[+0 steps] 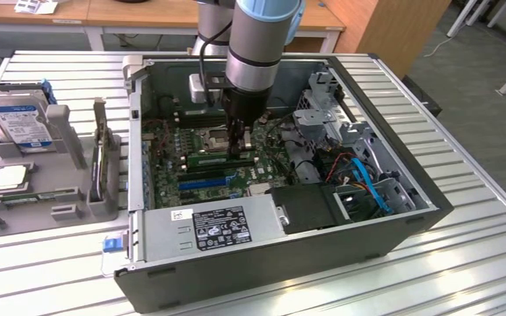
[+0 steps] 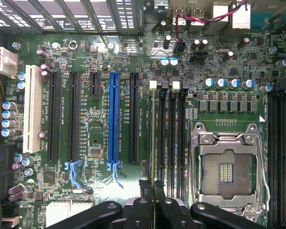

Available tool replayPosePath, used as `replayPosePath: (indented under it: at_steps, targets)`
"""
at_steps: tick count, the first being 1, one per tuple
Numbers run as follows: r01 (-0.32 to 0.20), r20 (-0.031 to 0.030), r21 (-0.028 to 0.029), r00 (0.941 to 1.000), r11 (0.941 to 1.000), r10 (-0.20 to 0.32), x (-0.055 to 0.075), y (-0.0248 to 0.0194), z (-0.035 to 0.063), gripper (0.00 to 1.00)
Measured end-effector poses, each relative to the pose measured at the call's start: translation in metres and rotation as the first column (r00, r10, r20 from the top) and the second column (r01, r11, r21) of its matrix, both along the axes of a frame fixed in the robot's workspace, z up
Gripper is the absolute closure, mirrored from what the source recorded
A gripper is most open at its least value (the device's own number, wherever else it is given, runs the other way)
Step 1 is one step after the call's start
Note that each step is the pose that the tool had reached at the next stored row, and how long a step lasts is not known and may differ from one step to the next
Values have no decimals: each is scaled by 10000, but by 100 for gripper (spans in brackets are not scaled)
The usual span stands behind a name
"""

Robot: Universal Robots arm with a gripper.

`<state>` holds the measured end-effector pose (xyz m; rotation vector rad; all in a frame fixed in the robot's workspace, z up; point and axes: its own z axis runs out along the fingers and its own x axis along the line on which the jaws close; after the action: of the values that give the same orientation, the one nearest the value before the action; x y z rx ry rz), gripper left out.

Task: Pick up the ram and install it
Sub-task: 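Insert the ram into the slot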

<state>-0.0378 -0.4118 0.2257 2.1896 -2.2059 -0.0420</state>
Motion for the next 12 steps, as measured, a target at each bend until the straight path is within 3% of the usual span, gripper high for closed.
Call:
replayPosePath:
  at_steps: [12]
  targets:
    - [0, 2, 4, 10000, 10000, 0, -2, 1, -11, 88]
